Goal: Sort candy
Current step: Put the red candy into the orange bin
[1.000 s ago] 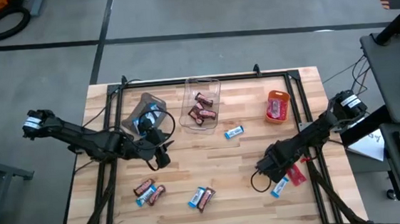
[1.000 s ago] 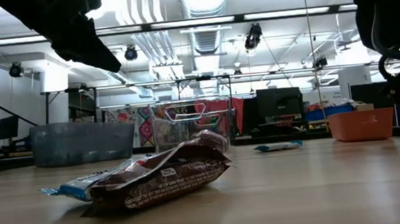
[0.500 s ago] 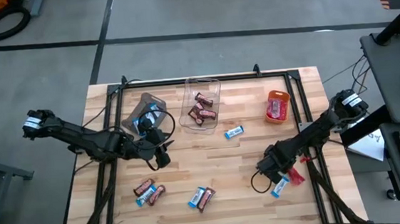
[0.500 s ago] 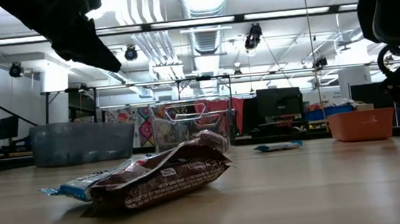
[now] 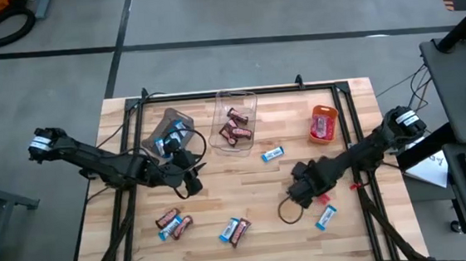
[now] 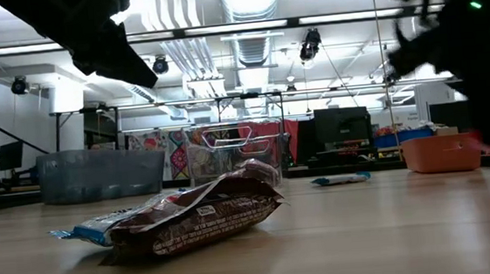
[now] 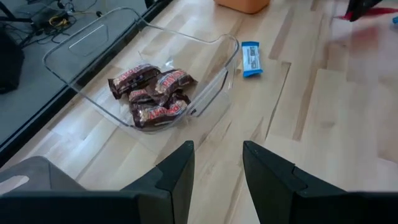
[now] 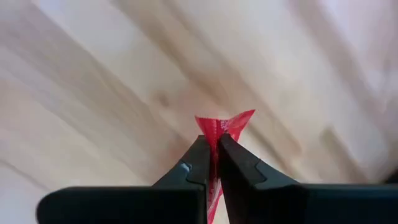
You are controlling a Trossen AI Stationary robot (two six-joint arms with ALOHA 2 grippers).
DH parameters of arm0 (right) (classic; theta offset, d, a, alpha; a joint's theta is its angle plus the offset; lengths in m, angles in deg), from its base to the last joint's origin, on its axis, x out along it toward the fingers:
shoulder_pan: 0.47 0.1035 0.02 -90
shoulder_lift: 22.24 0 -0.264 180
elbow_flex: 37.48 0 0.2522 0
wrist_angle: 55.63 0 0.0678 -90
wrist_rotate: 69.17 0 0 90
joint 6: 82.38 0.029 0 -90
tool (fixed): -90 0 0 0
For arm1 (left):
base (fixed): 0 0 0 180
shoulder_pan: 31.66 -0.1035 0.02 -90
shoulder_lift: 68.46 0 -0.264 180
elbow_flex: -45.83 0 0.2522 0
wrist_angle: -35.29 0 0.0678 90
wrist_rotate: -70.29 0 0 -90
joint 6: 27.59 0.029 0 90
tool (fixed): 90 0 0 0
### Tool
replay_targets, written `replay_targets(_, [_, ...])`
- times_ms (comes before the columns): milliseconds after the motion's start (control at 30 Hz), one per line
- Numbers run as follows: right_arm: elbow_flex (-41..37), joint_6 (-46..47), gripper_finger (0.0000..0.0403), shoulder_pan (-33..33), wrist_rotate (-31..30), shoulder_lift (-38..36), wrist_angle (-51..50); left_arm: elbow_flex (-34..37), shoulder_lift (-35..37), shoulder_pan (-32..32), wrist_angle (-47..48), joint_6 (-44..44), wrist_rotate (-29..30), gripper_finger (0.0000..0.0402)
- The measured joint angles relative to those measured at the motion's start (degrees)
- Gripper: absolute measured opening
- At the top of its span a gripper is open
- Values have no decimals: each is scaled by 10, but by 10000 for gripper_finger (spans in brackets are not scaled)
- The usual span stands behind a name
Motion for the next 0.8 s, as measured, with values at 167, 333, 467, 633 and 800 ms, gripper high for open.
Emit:
replay_targets(167, [67, -86, 17, -34, -72, 0, 2, 0, -18, 0, -11, -1, 0, 121])
replay_targets(333, [126, -180, 17, -80, -139, -1, 2, 0, -28, 0, -21, -10, -1, 121])
replay_targets(467, [162, -255, 17, -128, -160, -1, 3, 0, -28, 2, -21, -15, -1, 121])
replay_targets(633, [192, -332, 17, -201, -184, -1, 0, 0, -27, 6, -18, -15, -1, 121])
replay_targets(800, [200, -385, 17, -286, -198, -1, -9, 0, -27, 11, -17, -15, -2, 121])
